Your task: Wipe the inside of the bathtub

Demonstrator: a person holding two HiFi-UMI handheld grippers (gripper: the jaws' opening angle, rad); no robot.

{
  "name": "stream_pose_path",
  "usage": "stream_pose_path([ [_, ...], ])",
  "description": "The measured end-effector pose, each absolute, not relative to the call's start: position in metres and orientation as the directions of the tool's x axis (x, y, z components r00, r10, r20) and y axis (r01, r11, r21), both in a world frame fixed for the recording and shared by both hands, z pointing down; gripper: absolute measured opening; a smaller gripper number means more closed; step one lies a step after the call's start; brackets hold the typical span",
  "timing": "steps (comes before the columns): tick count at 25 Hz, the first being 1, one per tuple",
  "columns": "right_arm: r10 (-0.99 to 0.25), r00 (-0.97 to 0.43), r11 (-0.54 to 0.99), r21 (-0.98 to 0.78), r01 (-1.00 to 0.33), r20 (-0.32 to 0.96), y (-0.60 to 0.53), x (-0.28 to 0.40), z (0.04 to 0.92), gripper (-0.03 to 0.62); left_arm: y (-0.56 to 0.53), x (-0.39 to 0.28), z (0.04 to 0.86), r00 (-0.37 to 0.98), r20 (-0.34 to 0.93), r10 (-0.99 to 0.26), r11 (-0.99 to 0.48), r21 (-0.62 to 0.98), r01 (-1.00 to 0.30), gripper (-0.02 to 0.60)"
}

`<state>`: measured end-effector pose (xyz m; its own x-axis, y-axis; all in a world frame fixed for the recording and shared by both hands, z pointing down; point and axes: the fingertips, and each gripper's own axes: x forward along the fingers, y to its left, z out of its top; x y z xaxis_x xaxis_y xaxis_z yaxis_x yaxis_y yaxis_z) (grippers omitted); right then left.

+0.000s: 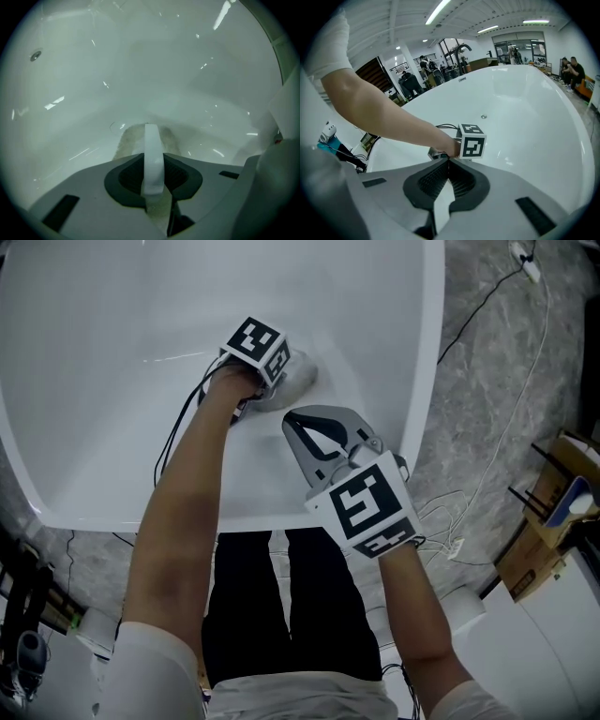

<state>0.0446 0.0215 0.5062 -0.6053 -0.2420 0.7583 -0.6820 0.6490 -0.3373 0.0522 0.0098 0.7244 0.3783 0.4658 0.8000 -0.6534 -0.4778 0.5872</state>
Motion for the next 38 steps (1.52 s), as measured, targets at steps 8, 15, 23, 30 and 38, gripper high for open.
stream_pose_path([
  [8, -0.185, -0.627, 0.661, -0.376, -0.649, 0.757, 0.032, 0.037, 0.521, 0.02, 0.002, 0.055, 0.747, 0.43, 0.782, 0.45, -0.417, 0.61, -0.673, 0.097],
  [15, -0.162, -0.648, 0.671, -0.399, -0.625, 0.744, 0.033, 0.032, 0.527, 0.02, -0.008, 0.056, 0.769, 0.466, 0.773, 0.43, -0.358, 0.62, -0.698, 0.097],
  [23, -0.141, -0.657, 0.687, -0.405, -0.604, 0.741, 0.035, 0.015, 0.528, 0.02, -0.013, 0.04, 0.782, 0.492, 0.779, 0.388, -0.327, 0.615, -0.717, 0.097],
  [30, -0.16, -0.649, 0.668, -0.402, -0.626, 0.744, 0.029, 0.017, 0.535, 0.02, -0.022, 0.016, 0.791, 0.471, 0.805, 0.36, -0.322, 0.581, -0.747, 0.097],
  [38, -0.106, -0.587, 0.74, -0.33, -0.586, 0.803, 0.016, 0.002, 0.567, 0.02, -0.029, -0.029, 0.794, 0.44, 0.826, 0.352, -0.307, 0.546, -0.78, 0.097],
])
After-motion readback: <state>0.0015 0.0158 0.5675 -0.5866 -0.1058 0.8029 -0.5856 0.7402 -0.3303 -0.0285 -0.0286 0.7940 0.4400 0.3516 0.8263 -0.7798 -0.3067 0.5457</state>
